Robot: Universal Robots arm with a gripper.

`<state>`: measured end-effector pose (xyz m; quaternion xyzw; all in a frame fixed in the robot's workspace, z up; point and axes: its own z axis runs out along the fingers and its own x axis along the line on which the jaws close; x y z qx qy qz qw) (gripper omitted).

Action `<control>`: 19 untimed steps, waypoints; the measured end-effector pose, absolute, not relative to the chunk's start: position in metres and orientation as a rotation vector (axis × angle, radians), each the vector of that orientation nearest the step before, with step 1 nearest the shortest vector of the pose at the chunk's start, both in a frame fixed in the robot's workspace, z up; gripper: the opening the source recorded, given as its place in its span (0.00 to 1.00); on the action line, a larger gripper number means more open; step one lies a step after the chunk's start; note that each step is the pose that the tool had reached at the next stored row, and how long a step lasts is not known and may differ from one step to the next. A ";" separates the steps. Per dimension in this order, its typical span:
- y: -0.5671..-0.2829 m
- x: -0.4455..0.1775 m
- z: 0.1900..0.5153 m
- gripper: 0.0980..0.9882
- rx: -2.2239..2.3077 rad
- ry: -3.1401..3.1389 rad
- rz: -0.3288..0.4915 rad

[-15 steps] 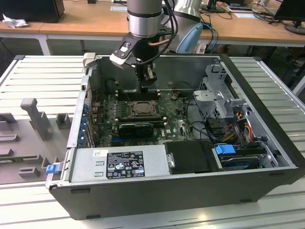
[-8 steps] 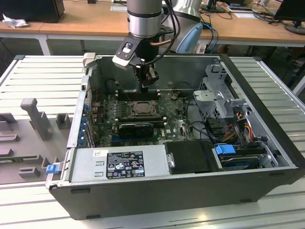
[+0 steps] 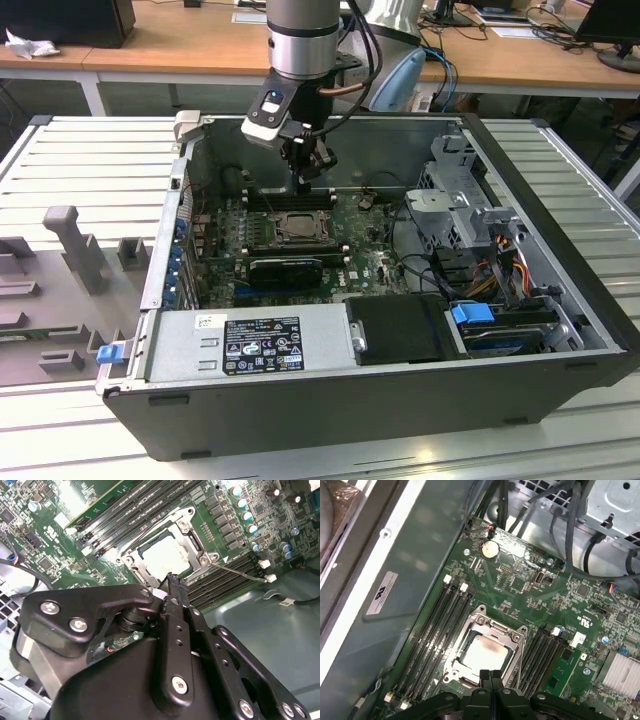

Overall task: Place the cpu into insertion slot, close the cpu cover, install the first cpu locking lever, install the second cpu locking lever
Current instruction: 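Install the first cpu locking lever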

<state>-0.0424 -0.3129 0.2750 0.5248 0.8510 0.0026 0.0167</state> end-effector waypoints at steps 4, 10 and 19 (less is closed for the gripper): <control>-0.313 -0.042 0.275 0.01 1.589 2.671 0.009; -0.313 -0.042 0.275 0.01 1.527 2.707 0.010; -0.313 -0.042 0.275 0.01 1.470 2.739 0.011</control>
